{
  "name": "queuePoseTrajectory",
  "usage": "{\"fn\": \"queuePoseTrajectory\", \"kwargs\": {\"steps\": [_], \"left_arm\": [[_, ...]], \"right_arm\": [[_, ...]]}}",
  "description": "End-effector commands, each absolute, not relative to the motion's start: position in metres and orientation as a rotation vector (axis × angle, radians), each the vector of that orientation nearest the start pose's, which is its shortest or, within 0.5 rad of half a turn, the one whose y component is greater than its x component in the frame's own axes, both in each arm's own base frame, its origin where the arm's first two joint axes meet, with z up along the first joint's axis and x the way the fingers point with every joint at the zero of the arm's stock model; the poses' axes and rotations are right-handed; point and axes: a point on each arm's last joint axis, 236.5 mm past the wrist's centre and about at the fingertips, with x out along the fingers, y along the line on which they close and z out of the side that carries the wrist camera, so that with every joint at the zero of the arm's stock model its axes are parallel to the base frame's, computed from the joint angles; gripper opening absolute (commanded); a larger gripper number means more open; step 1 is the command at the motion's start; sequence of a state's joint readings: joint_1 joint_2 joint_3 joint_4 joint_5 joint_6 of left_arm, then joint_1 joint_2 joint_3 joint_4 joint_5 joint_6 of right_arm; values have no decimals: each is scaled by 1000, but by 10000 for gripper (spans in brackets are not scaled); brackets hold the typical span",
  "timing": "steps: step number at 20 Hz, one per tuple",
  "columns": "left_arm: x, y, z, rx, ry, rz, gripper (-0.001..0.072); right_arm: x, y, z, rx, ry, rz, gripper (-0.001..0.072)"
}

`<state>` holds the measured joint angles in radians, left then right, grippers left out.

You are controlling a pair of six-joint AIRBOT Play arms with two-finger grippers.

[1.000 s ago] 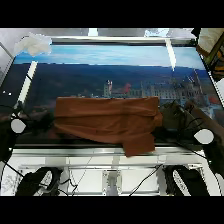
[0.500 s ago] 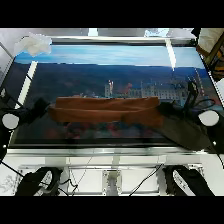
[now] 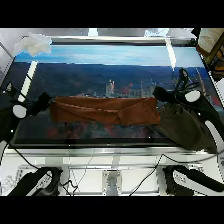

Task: Fold the shirts.

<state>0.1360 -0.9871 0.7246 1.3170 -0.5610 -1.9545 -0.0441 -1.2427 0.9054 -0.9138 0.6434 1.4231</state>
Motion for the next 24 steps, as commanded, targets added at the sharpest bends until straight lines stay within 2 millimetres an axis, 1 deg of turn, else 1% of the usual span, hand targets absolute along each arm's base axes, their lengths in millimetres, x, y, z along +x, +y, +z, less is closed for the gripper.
{"fn": "queuePoseTrajectory", "kwargs": {"steps": [1,3,5,6,7,8,9,10,13,15,17,19,24], "left_arm": [[416,28,10,-653,783,247,10],[424,28,5,-650,794,244,11],[429,25,8,-649,778,222,27],[433,23,13,-651,759,206,180],[436,21,17,-654,741,189,422],[438,19,20,-667,733,180,528],[440,16,22,-683,729,170,536],[440,13,24,-697,728,159,535],[441,4,26,-737,731,133,535],[442,0,28,-762,727,123,535],[442,-1,28,-774,730,120,535],[440,-3,26,-743,742,106,536],[438,-4,25,-714,752,92,535]], "right_arm": [[454,63,-17,543,928,119,26],[449,66,-22,518,957,140,28],[441,70,-26,504,993,159,31],[439,70,-27,499,1002,161,47],[439,70,-28,501,1005,163,52],[437,72,-28,506,1013,168,140],[433,75,-29,510,1033,178,304],[427,78,-32,510,1061,192,359],[405,83,-42,468,1159,229,360],[393,91,-49,460,1214,273,360],[394,96,-56,454,1221,285,360],[396,102,-60,473,1226,290,360],[391,114,-61,413,1230,355,360]]}}
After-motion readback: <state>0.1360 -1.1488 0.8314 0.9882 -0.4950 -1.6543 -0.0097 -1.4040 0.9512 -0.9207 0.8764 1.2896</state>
